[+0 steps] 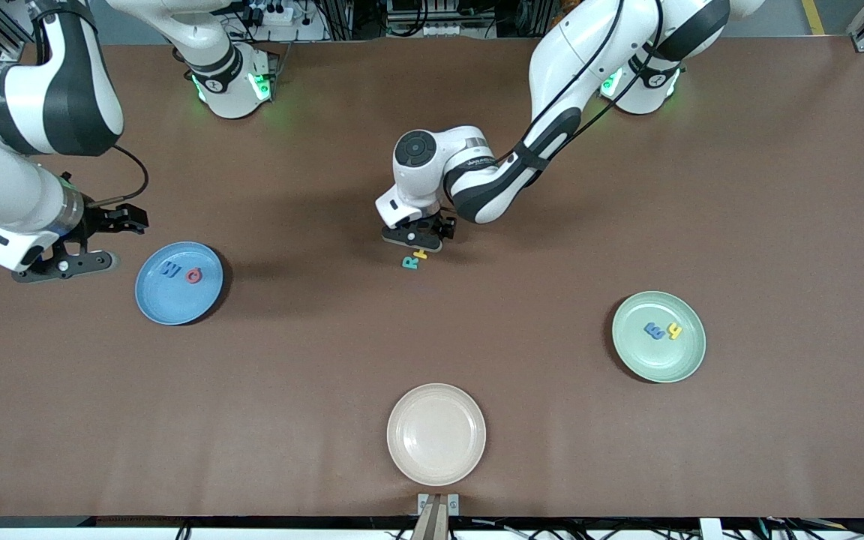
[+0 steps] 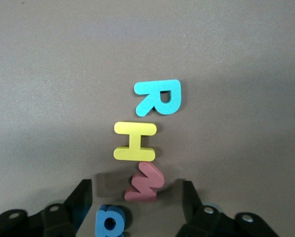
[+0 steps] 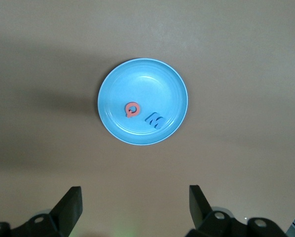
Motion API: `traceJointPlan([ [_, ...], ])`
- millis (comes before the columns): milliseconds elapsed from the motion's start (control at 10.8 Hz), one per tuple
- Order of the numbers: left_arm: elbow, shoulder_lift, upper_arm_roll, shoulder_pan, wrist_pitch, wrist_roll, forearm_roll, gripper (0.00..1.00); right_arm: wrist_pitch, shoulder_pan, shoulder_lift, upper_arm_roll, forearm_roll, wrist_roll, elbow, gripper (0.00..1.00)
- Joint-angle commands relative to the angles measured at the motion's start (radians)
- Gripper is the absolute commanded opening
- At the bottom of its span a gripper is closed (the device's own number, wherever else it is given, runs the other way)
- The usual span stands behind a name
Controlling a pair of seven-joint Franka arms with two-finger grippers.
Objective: Sort uppercase to blue plate, lowercase to green plate
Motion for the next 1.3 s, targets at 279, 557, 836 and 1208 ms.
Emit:
traceJointPlan([
  [279, 0.019, 0.014, 0.005, -0.012, 0.001, -0.001, 0.017, 0.73, -0.008, -0.013, -0.014, 0.005, 0.018, 0.013, -0.012, 0.96],
  [557, 0.021, 0.023, 0.005, -0.012, 0.001, -0.001, 0.014, 0.7, -0.005, -0.018, -0.014, 0.005, 0.018, 0.008, -0.013, 0.96],
  [836, 0.021, 0.023, 0.005, -0.007, 0.001, -0.001, 0.012, 0.57, -0.005, -0.031, -0.013, 0.007, 0.018, 0.002, -0.012, 0.96],
  [1208, 0.021, 0.023, 0.005, -0.004, 0.001, -0.001, 0.007, 0.37, -0.004, -0.03, -0.017, 0.008, 0.018, 0.013, -0.012, 0.96],
])
